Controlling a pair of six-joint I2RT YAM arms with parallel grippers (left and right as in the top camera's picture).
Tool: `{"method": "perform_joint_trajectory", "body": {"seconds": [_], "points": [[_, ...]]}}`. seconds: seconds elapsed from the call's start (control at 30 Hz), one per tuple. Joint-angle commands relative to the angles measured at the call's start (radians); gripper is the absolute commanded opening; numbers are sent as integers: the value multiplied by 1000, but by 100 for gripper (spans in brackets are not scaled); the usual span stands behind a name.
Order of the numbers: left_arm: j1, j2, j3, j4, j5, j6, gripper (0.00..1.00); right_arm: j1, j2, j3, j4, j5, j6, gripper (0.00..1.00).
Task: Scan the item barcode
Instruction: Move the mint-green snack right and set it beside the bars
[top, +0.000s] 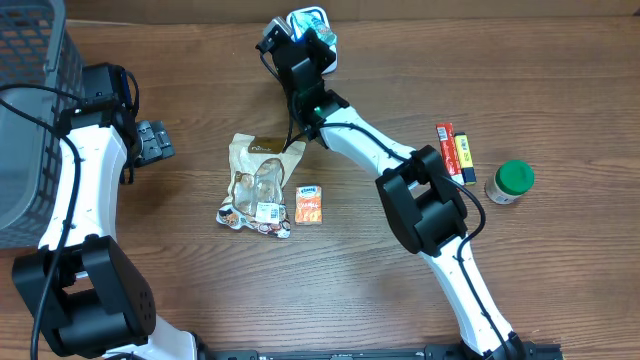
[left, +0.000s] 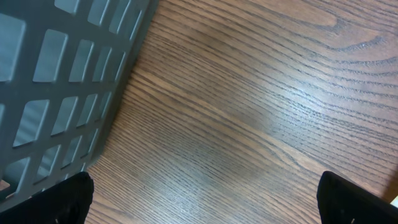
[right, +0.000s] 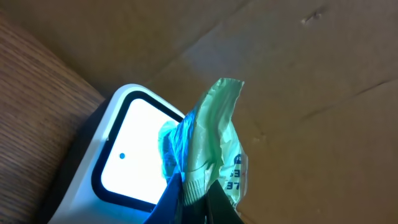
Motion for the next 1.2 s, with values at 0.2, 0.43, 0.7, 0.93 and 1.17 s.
{"method": "perform_joint_trajectory", "body": {"seconds": [0.2, 0.43, 0.7, 0.93, 1.17], "points": [[-6, -15, 15, 2, -10, 4, 100, -42, -306, -10, -296, -89, 264, 4], [-6, -15, 15, 2, -10, 4, 100, -103, -440, -10, -772, -309, 490, 4], [-6, -15, 15, 2, -10, 4, 100, -246, -446, -12, -1357, -626, 578, 4], [-6, -15, 15, 2, -10, 4, 100, -383, -443, -55, -1552, -690, 578, 19], [-6, -15, 15, 2, -10, 4, 100, -477, -443, -131, -1480, -690, 599, 51]]}}
